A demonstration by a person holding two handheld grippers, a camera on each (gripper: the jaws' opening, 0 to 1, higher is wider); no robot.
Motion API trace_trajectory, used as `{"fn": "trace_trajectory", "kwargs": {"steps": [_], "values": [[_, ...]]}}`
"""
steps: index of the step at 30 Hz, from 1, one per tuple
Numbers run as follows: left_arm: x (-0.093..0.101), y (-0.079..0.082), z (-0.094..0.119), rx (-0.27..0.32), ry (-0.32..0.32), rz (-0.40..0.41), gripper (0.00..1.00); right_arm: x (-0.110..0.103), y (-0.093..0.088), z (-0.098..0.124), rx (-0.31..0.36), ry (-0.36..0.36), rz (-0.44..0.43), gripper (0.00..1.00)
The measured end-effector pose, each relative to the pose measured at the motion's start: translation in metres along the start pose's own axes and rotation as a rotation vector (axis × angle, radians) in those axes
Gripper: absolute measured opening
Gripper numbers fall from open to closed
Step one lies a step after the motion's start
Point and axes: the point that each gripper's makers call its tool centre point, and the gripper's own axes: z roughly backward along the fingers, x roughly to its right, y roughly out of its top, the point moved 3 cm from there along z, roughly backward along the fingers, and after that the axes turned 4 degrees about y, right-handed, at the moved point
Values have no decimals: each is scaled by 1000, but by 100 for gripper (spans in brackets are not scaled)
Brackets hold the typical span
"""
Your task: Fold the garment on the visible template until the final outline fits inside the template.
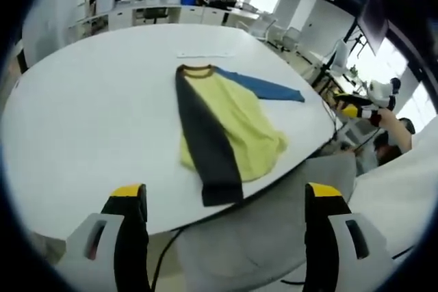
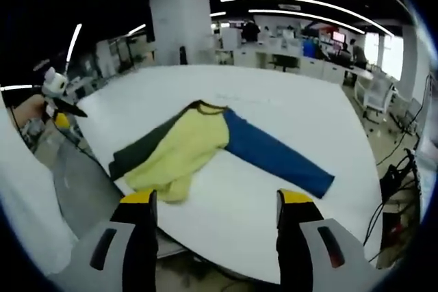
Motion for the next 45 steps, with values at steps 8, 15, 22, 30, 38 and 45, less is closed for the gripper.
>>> {"fn": "trace_trajectory", "kwargs": {"steps": [8,15,22,30,38,45], "values": [[-5,-3,3,-8,9,4,92,-8,-3,2,-2,13,1,77],[-7,-10,5,-23,13,12,92,-23,0,7,24,57,-7,91],[-9,-14,5,-34,15,16,92,-29,-2,10,14,68,-11,100],[-8,-15,4,-36,10,12,92,-32,-8,10,-11,70,-24,99],[-6,-18,3,-43,0,9,93,-30,-9,12,-4,62,-39,99],[-4,-18,2,-44,1,3,92,-32,-7,13,7,71,-54,99]]}}
